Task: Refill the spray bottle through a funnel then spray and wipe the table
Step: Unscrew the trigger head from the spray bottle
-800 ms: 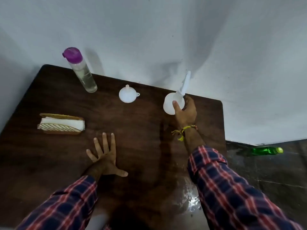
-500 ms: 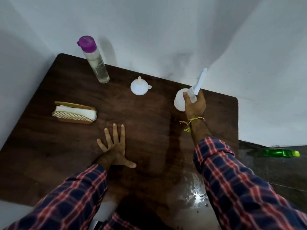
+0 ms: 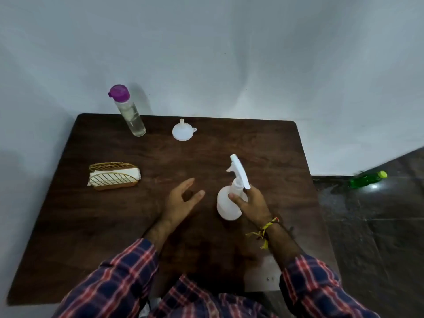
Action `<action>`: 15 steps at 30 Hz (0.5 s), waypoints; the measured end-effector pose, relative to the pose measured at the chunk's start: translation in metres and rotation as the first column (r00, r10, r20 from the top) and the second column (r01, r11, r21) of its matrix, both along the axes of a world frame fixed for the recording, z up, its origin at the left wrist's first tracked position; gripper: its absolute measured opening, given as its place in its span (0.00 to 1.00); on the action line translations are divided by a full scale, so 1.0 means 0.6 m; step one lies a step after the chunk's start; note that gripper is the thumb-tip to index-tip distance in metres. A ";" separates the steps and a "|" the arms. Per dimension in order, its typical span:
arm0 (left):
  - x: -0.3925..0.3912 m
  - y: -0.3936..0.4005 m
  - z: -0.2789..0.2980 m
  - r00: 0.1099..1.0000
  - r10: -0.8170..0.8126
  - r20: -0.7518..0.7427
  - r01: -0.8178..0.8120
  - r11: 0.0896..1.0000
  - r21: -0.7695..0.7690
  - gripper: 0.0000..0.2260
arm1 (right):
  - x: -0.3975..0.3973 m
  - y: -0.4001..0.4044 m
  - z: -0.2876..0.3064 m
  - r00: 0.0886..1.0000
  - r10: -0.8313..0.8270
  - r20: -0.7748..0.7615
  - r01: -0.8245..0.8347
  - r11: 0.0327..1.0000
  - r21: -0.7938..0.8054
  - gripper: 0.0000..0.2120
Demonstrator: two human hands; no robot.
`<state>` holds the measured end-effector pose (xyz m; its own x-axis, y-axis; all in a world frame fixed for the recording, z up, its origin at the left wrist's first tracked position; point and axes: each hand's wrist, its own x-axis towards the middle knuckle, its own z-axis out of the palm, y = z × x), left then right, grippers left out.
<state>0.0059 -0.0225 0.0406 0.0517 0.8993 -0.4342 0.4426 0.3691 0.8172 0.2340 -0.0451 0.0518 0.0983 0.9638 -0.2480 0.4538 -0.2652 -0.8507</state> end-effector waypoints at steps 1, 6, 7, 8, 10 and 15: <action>0.012 -0.009 0.030 0.993 -0.059 0.102 0.053 0.996 0.067 0.29 | -0.001 -0.015 0.003 0.997 0.078 -0.003 -0.078 0.997 -0.021 0.21; 0.041 -0.035 0.131 0.911 -0.219 0.351 0.170 0.971 0.166 0.26 | -0.030 -0.046 0.052 0.928 0.277 -0.250 -0.287 0.958 -0.002 0.16; 0.039 -0.034 0.139 0.904 -0.212 0.371 0.161 0.973 0.163 0.26 | -0.033 -0.045 0.067 0.904 0.314 -0.290 -0.325 0.946 0.012 0.16; 0.034 -0.031 0.146 0.895 -0.216 0.390 0.163 0.973 0.165 0.25 | -0.037 -0.042 0.083 0.879 0.365 -0.306 -0.378 0.926 0.020 0.16; 0.026 -0.029 0.155 0.891 -0.206 0.404 0.149 0.974 0.168 0.26 | -0.042 -0.034 0.108 0.832 0.470 -0.295 -0.490 0.872 0.005 0.16; 0.013 -0.027 0.182 0.844 -0.083 0.530 -0.001 0.988 0.156 0.19 | -0.049 -0.030 0.144 0.809 0.390 -0.441 -0.434 0.901 0.002 0.15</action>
<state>0.0137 -0.0386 0.1497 0.2759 0.9414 -0.1942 -0.0649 0.2199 0.9734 0.2048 -0.0633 0.1381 -0.4371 0.8597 -0.2645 0.1435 -0.2236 -0.9641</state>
